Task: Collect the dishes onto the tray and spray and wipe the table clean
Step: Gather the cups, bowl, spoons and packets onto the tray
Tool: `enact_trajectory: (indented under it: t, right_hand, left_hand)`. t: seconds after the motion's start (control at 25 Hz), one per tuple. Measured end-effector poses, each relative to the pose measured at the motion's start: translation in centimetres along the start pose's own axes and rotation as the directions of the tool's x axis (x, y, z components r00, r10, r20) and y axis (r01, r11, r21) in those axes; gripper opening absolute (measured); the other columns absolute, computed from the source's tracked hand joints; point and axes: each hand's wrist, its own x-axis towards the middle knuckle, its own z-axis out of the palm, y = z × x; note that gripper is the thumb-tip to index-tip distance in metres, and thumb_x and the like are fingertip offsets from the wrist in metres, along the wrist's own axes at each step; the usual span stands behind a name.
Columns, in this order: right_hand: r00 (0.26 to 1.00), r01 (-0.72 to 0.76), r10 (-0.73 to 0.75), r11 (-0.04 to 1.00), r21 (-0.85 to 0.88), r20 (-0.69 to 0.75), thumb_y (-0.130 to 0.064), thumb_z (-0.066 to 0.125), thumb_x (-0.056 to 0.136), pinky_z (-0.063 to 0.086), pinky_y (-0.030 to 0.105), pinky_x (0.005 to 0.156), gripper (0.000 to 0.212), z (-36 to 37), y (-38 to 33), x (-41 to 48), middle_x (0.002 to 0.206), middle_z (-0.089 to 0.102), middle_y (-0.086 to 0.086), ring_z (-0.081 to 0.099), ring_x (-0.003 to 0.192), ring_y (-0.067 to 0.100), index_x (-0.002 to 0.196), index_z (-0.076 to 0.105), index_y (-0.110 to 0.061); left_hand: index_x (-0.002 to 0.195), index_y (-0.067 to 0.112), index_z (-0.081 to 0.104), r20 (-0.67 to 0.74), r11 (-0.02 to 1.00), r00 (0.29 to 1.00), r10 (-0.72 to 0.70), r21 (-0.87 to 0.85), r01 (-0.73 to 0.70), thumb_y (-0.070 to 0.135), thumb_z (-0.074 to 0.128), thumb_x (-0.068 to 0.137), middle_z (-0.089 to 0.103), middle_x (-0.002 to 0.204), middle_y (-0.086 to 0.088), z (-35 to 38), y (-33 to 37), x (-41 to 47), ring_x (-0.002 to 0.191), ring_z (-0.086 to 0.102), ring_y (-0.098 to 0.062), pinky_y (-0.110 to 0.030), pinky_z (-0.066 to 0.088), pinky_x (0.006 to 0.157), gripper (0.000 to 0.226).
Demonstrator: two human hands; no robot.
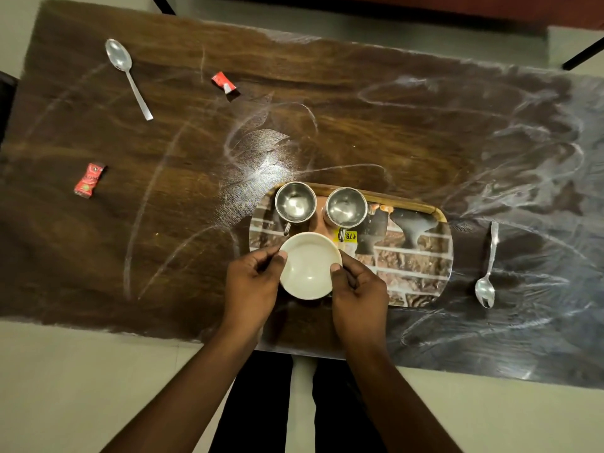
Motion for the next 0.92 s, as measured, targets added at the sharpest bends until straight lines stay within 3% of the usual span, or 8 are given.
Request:
enact_trajectory:
  t: [0.08,0.32,0.48,0.64,0.8,0.92]
  right_hand:
    - [1.000,-0.002,0.002,1.000,-0.011,-0.019,-0.017,0.064,0.104,0.056,0.009,0.085,0.028,0.1,0.3,0.2,0.100,0.072,-0.033,0.067,0.102,-0.017,0.124,0.074,-0.034]
    - [0.999,0.006,-0.008,0.998,-0.056,-0.032,-0.018,0.065,0.103,0.055,0.007,0.083,0.029,0.0,0.6,0.4,0.093,0.069,-0.043,0.065,0.101,-0.019,0.127,0.075,-0.032]
    - [0.999,-0.018,0.016,0.999,-0.029,-0.044,-0.019,0.069,0.101,0.060,0.021,0.089,0.024,-0.2,0.7,0.7,0.101,0.074,-0.029,0.069,0.099,-0.013,0.122,0.076,-0.029]
    - [0.989,-0.066,0.070,0.997,0.032,-0.128,-0.023,0.076,0.097,0.063,0.031,0.091,0.024,-1.3,0.5,0.9,0.109,0.079,-0.011,0.075,0.103,0.003,0.121,0.077,-0.023]
    - [0.966,0.122,-0.127,0.992,-0.037,-0.225,-0.015,0.072,0.099,0.061,0.019,0.086,0.018,-2.7,-2.3,0.8,0.105,0.079,-0.012,0.074,0.098,0.001,0.115,0.078,-0.021]
    - [0.943,0.275,-0.297,0.950,-0.150,-0.153,-0.014,0.073,0.099,0.055,0.010,0.082,0.019,-2.1,-5.1,1.7,0.107,0.078,-0.010,0.073,0.096,-0.002,0.116,0.080,-0.017]
  left_hand:
    - [0.120,0.014,0.081,0.004,1.000,1.000,0.010,0.007,-0.010,0.011,0.070,0.101,0.080,0.102,0.013,0.1,0.1,0.2,0.088,0.075,0.005,-0.051,0.063,0.100,0.022]
    - [0.112,0.027,0.082,0.020,1.000,1.000,0.024,-0.002,-0.024,0.014,0.071,0.101,0.082,0.099,0.017,0.3,0.1,0.2,0.090,0.077,0.004,-0.050,0.066,0.092,0.020]
    - [0.110,0.027,0.080,0.020,0.999,0.999,0.050,-0.009,-0.050,0.009,0.073,0.099,0.081,0.092,0.022,0.1,0.2,0.2,0.094,0.077,0.006,-0.020,0.062,0.081,0.022]
    - [0.114,0.011,0.080,-0.068,0.995,0.995,0.079,-0.050,-0.082,0.002,0.075,0.095,0.083,0.103,0.003,-0.9,0.9,0.6,0.096,0.079,-0.007,-0.025,0.063,0.088,0.022]
    - [0.117,0.011,0.079,-0.137,0.987,0.980,0.145,-0.050,-0.153,0.007,0.075,0.097,0.083,0.106,-0.004,-1.6,1.6,1.8,0.098,0.079,-0.016,-0.030,0.063,0.089,0.021]
    - [0.118,0.011,0.080,-0.149,0.980,0.973,0.176,-0.064,-0.187,0.011,0.076,0.097,0.083,0.108,-0.004,-1.0,2.7,2.9,0.102,0.079,-0.018,-0.030,0.063,0.090,0.022]
